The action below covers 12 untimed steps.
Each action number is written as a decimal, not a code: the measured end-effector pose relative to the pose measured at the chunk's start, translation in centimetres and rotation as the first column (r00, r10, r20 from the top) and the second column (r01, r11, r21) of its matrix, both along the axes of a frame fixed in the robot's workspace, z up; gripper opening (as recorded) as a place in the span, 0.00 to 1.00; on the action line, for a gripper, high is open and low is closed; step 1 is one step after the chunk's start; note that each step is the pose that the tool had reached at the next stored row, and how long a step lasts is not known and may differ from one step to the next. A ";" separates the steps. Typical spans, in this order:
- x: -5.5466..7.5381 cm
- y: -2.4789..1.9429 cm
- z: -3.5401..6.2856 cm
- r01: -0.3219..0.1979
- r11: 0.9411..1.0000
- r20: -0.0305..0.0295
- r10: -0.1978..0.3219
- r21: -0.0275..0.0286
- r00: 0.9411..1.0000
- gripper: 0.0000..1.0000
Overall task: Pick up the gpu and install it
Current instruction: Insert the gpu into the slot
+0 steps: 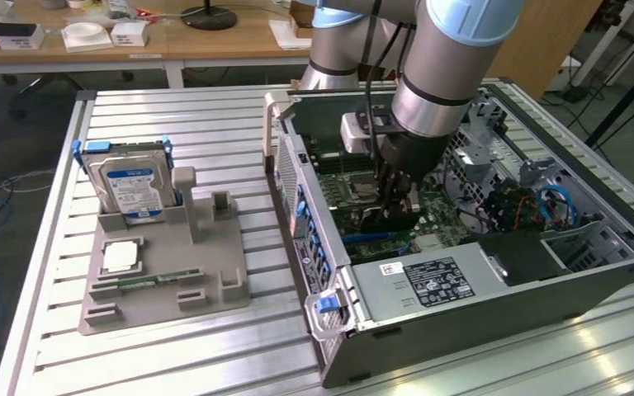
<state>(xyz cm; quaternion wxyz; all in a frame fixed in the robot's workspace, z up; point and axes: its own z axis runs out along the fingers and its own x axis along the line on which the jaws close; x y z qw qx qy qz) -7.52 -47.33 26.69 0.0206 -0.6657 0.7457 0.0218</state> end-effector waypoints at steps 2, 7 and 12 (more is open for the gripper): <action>0.0 0.00 0.22 -0.001 1.000 -0.001 0.001 0.000 1.000 0.26; 0.0 0.00 0.16 -0.002 1.000 -0.001 0.002 0.000 1.000 0.26; 0.0 0.00 -0.48 -0.002 1.000 0.001 0.002 -0.002 1.000 0.26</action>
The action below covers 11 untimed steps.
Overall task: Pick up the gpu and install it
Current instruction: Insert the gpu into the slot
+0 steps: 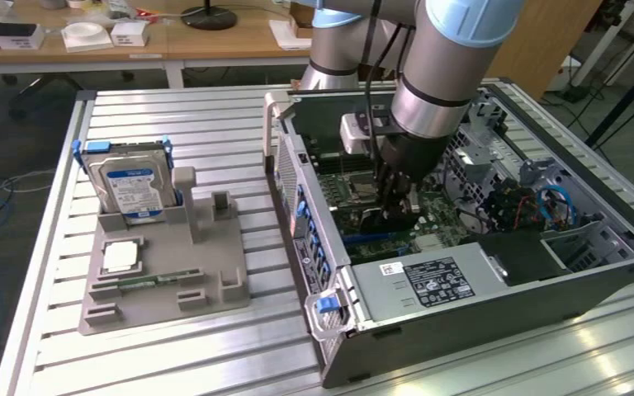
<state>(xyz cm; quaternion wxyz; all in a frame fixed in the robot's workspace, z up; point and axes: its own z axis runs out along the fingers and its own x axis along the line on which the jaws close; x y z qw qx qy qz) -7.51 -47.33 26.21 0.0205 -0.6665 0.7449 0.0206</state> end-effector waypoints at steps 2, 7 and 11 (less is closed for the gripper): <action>0.0 0.00 -0.16 0.000 1.000 0.000 0.000 0.000 1.000 0.26; 0.0 0.01 -0.16 -0.001 1.000 0.000 0.001 0.000 1.000 0.26; 0.0 0.09 0.00 -0.011 1.000 0.000 0.011 0.000 1.000 0.26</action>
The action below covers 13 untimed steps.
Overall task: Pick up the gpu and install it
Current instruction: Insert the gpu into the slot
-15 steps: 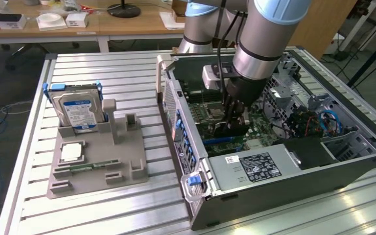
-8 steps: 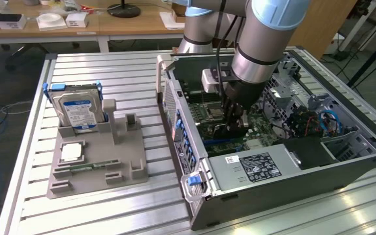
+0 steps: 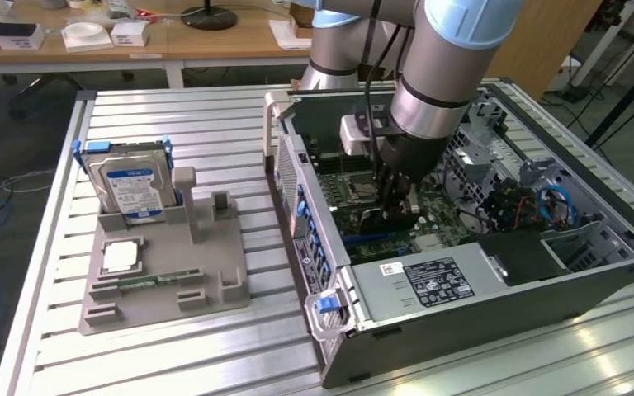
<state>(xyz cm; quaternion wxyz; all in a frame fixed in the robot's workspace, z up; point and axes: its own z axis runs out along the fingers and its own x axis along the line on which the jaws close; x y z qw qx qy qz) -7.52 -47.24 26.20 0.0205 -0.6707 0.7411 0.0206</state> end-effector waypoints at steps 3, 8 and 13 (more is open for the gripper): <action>0.0 0.21 0.00 -0.014 1.000 0.000 0.014 0.000 1.000 0.26; 0.2 0.29 -0.04 -0.029 1.000 0.000 0.029 0.002 1.000 0.26; 0.2 0.34 -0.15 -0.039 0.999 0.000 0.039 0.002 0.999 0.26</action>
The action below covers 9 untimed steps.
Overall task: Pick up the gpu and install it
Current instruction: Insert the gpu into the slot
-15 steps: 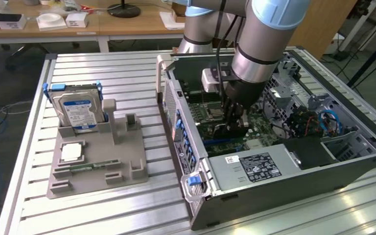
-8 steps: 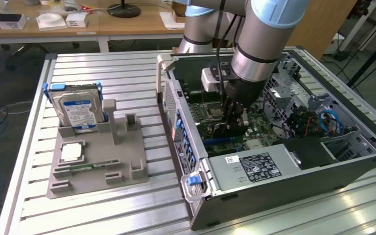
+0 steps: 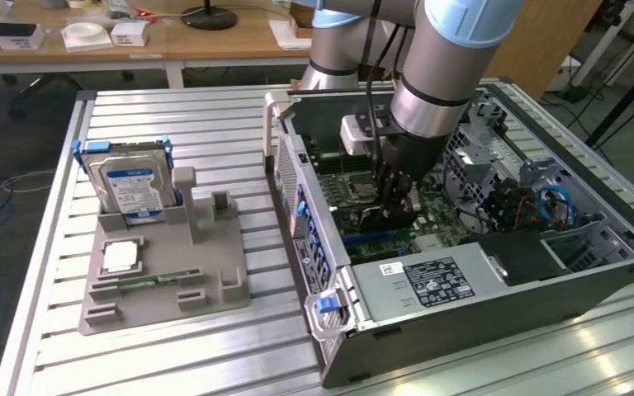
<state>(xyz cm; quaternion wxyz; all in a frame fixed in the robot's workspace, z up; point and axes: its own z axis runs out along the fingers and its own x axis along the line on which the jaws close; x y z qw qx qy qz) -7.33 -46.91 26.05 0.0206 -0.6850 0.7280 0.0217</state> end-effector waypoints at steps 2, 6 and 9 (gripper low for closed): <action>0.0 0.01 -0.19 0.000 1.000 0.000 0.000 0.001 1.000 0.26; 0.0 0.01 -0.46 0.003 1.000 0.000 -0.003 0.001 1.000 0.26; 0.0 0.09 -0.56 0.004 1.000 0.000 -0.004 0.001 1.000 0.26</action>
